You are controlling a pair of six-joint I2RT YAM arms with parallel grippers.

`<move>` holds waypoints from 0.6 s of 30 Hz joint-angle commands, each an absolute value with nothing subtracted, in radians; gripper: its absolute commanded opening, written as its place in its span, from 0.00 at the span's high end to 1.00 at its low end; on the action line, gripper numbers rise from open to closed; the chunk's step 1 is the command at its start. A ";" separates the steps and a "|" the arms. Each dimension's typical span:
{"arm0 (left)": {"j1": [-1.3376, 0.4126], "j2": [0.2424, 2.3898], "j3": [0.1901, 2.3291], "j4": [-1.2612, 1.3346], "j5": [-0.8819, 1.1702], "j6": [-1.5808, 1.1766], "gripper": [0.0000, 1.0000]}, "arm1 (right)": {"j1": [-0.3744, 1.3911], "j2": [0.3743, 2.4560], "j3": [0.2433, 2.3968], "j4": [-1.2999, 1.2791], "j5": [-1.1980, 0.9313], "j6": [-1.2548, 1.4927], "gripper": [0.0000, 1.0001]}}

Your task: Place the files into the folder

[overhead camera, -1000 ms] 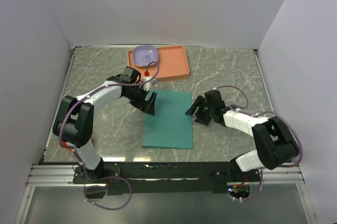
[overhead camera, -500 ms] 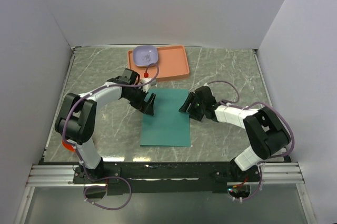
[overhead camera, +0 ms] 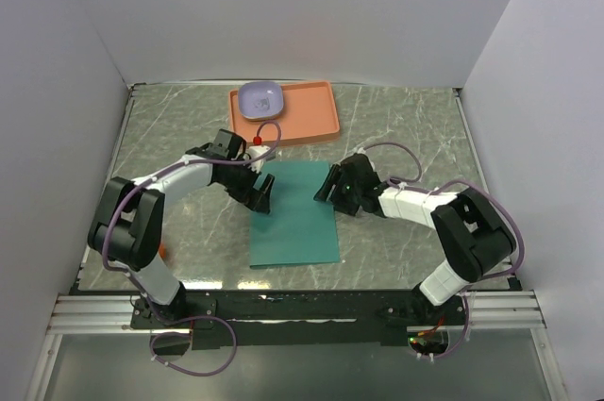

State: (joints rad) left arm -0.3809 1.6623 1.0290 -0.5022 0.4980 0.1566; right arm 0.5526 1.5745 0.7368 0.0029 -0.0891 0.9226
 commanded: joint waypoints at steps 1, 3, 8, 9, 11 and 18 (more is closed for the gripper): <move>-0.402 1.617 1.017 -0.575 0.564 0.156 0.04 | 0.584 1.602 0.779 -0.073 -0.118 0.908 0.24; -0.402 1.603 1.035 -0.591 0.560 0.156 0.04 | 0.583 1.586 0.793 -0.093 -0.117 0.887 0.20; -0.399 1.510 1.192 -0.632 0.462 0.160 0.04 | 0.583 1.539 0.888 -0.225 -0.092 0.798 0.10; -0.396 1.494 1.259 -0.643 0.434 0.160 0.04 | 0.584 1.507 0.920 -0.245 -0.083 0.778 0.09; -0.394 1.450 1.317 -0.673 0.411 0.150 0.04 | 0.584 1.470 0.945 -0.281 -0.065 0.730 0.04; -0.394 1.301 1.402 -0.712 0.290 0.109 0.04 | 0.601 1.313 1.084 -0.492 -0.003 0.569 0.01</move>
